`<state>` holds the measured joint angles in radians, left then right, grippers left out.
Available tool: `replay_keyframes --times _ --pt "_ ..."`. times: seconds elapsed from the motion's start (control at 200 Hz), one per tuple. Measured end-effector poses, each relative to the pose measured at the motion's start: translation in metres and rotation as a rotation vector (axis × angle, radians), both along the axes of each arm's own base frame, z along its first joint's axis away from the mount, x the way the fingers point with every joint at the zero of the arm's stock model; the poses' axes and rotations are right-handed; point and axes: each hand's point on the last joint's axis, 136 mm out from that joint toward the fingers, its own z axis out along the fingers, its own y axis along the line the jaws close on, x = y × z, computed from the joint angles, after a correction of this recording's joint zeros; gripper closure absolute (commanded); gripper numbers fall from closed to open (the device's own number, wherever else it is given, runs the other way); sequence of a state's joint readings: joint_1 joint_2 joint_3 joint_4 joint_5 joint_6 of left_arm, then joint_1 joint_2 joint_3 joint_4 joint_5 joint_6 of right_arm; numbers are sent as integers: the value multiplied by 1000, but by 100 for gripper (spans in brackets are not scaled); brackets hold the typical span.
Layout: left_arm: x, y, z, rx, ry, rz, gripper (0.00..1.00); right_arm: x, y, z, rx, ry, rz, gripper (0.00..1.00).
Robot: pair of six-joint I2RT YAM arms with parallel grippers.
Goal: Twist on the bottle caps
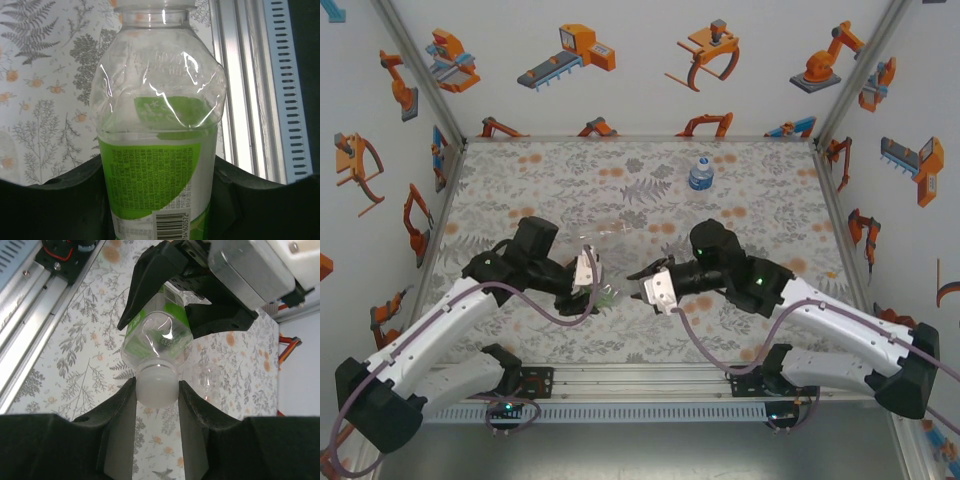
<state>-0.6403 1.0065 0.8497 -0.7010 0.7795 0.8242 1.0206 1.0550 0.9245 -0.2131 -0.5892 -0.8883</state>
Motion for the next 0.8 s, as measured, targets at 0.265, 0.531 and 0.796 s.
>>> replay_keyframes --times 0.265,0.531,0.796 --pt "-2 0 -2 12 25 -5 100 -2 1 -4 -27 -42 -28 100" --pt "10 2 3 14 -50 41 100 30 7 5 -50 374 -279 100" --pt "31 6 9 13 -172 139 100 78 9 5 -15 1017 -513 100"
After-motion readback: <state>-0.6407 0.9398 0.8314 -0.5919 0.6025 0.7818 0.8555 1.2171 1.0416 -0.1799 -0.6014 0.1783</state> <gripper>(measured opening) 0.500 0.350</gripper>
